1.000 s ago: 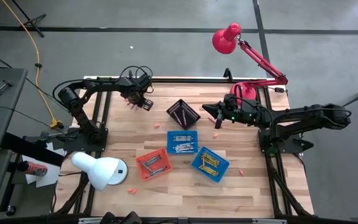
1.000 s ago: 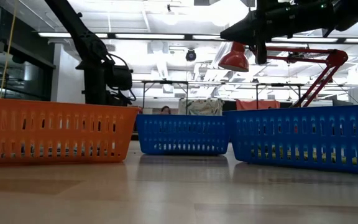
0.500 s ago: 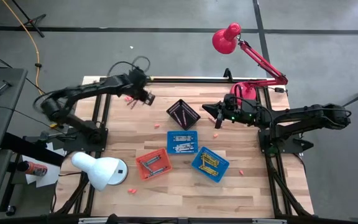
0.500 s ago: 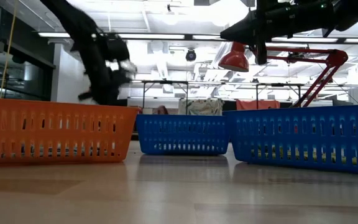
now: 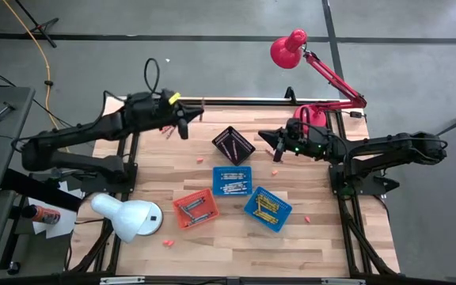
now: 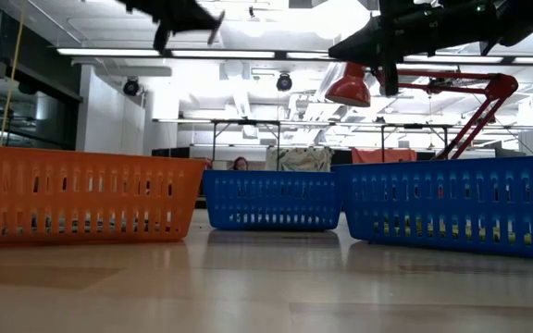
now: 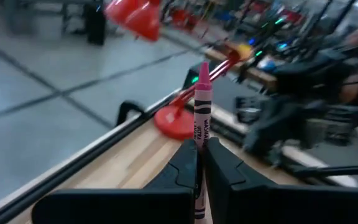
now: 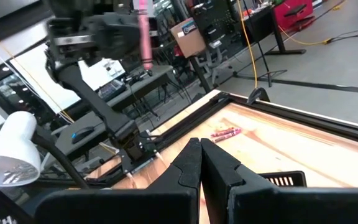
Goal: Sort crayons
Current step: Put the pink crayon into the black bin
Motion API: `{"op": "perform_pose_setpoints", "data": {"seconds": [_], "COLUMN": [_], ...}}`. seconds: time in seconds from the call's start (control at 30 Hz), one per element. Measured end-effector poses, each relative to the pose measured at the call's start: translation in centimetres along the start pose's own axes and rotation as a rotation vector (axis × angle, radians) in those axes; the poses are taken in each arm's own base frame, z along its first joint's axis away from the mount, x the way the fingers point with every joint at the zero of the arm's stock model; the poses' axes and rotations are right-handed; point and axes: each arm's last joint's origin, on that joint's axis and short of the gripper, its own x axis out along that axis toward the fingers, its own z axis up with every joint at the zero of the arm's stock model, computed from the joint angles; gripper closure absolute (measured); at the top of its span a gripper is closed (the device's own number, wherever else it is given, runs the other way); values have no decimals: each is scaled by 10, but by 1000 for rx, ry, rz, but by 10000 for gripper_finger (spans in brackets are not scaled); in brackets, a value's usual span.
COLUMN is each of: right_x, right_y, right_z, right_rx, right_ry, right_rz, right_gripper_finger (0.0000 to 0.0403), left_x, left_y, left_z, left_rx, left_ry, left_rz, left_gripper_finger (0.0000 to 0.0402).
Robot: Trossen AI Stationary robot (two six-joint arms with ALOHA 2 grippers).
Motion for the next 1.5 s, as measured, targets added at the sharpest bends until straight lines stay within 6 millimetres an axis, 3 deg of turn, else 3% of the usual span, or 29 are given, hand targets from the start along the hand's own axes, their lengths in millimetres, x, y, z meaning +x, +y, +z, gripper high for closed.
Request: {"op": "perform_pose_setpoints", "data": {"seconds": [0.1, 0.23, 0.37, 0.53, 0.83, 1.5], "right_x": [0, 0, 0, 0, 0, 0], "right_y": [1, 2, 3, 4, 4, 4], "right_z": [1, 3, 2, 2, 2, 2], "right_rx": [2, 5, 4, 4, 3, 6], "right_ry": [-14, -27, -10, 10, 12, 19], "right_rz": [8, 15, 51, 89, 93, 106], "right_gripper_finger": [402, 402, 402, 402, 402, 402], "left_x": [-4, -1, -2, -8, -8, -7], "left_y": [-19, -34, -33, -29, -30, -30], "left_z": [-3, -33, -69, -92, -96, -96], "left_rx": [11, -41, -162, -177, -40, -14], "left_ry": [-29, -99, -204, -264, -252, -254], "left_rz": [-45, -120, -200, -300, -337, -333], "left_gripper_finger": [401, 401, 401, 401, 401, 401]}}
